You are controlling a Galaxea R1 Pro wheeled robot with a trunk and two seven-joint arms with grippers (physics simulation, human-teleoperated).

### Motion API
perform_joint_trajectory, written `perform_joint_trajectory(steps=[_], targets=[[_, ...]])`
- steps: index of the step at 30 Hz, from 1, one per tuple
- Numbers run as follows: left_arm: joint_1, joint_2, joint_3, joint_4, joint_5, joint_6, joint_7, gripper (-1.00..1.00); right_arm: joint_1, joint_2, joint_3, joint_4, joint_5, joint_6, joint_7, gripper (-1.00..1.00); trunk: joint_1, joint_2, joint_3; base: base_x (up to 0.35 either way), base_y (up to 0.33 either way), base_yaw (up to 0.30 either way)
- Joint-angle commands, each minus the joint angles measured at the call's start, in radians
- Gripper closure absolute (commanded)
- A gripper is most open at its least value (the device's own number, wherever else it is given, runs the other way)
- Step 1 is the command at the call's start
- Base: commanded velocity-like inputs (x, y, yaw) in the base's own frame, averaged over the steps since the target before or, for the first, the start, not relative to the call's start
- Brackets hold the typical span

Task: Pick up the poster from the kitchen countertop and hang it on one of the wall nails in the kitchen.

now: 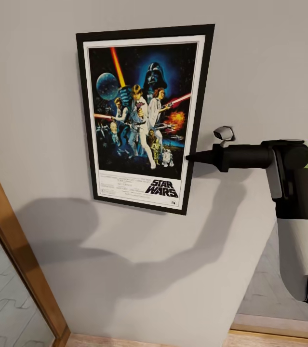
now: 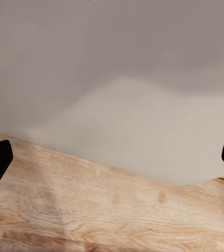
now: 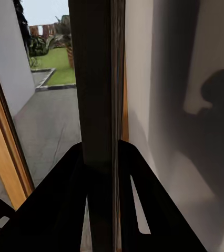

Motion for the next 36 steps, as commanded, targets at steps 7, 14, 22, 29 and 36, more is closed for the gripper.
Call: perform_joint_trajectory(steps=[7,14,22,29,36], targets=[[-0.001,0.001,-0.005,0.001,0.005,-0.005,-0.002,-1.0,-0.001,-0.001,0.002,0.0,-0.005,0.011,0.001,1.0,0.001,-0.002,-0.002,0.01,0.027,0.0],[-0.001,0.0,-0.005,0.001,0.005,-0.005,-0.002,-1.0,-0.001,-0.001,0.002,0.0,-0.005,0.011,0.001,1.0,0.001,-0.002,-0.002,0.078,0.095,0.0],[-0.001,0.001,-0.004,0.001,0.005,-0.005,-0.002,-1.0,-0.002,-0.001,0.001,0.0,-0.005,0.011,0.001,1.0,0.001,-0.002,-0.002,0.013,0.015,0.0],[-0.001,0.001,-0.005,0.001,0.005,-0.005,-0.002,-1.0,-0.009,-0.001,0.0,0.0,-0.005,0.012,0.001,1.0,0.001,-0.002,-0.002,0.001,0.002,0.0],[-0.001,0.001,-0.005,0.001,0.005,-0.005,-0.002,-1.0,-0.023,0.002,0.001,0.002,-0.005,0.013,0.001,1.0,0.001,-0.002,-0.002,0.0,0.0,0.0]])
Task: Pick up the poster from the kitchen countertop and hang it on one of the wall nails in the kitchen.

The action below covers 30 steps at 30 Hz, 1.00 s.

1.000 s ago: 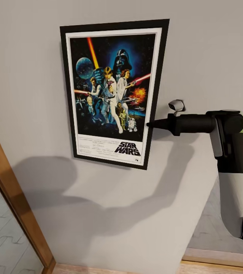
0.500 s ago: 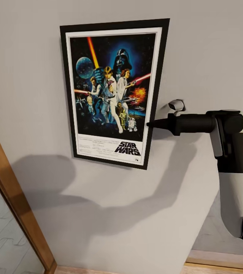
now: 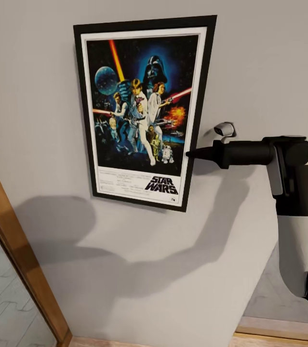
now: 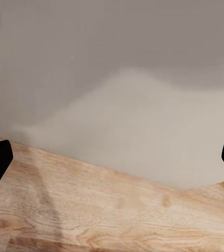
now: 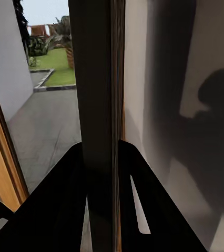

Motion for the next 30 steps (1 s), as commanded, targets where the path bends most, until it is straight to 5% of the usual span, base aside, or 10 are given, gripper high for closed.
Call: perform_joint_trajectory(steps=[1,30], targets=[[-0.001,0.0,-0.005,0.001,0.004,-0.005,-0.002,-1.0,-0.003,-0.001,0.001,0.001,-0.005,0.012,0.001,1.0,0.001,-0.002,-0.002,0.0,0.0,0.0],[-0.001,0.0,-0.005,0.001,0.004,-0.005,-0.002,-1.0,-0.011,-0.002,0.002,0.001,-0.005,0.012,0.001,1.0,0.001,-0.002,-0.002,0.0,0.054,0.0]])
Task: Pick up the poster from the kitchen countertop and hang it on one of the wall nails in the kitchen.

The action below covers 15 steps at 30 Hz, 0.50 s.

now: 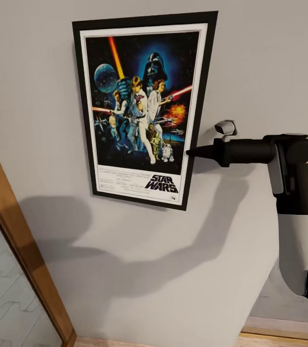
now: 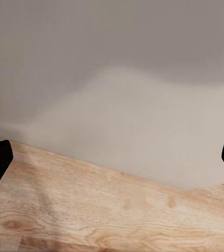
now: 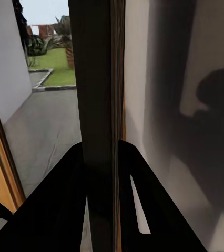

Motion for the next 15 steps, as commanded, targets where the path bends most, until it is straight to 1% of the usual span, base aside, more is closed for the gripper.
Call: perform_joint_trajectory(steps=[1,15], targets=[[-0.001,0.0,-0.005,0.001,0.004,-0.005,-0.002,-1.0,-0.001,-0.001,0.001,0.0,-0.005,0.011,0.001,1.0,0.001,-0.002,-0.002,0.0,0.052,0.0],[-0.001,0.0,-0.005,0.001,0.005,-0.005,-0.002,-1.0,0.0,-0.002,0.002,-0.001,-0.006,0.01,0.002,1.0,0.001,-0.002,-0.002,0.0,0.011,0.0]])
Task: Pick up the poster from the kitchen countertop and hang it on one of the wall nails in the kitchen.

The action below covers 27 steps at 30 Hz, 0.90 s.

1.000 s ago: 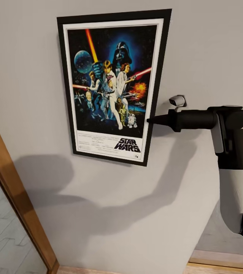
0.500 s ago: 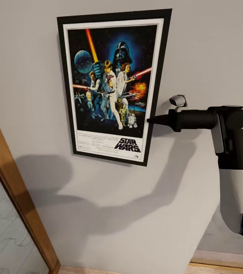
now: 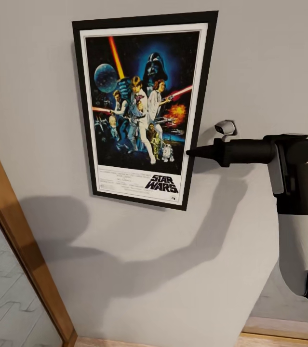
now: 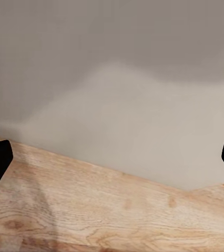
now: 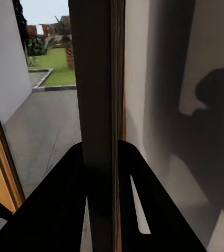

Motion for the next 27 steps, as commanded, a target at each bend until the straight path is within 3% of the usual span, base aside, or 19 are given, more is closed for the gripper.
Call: perform_joint_trajectory(steps=[1,27], targets=[[-0.001,0.0,-0.005,0.001,0.004,-0.005,-0.002,-1.0,-0.001,-0.001,0.002,0.0,-0.005,0.011,0.002,1.0,0.001,-0.002,-0.002,0.0,0.0,0.0],[-0.001,0.0,-0.005,0.001,0.004,-0.005,-0.002,-1.0,0.013,-0.004,0.002,0.0,-0.017,0.006,0.006,1.0,0.001,-0.002,-0.002,0.0,0.021,0.0]])
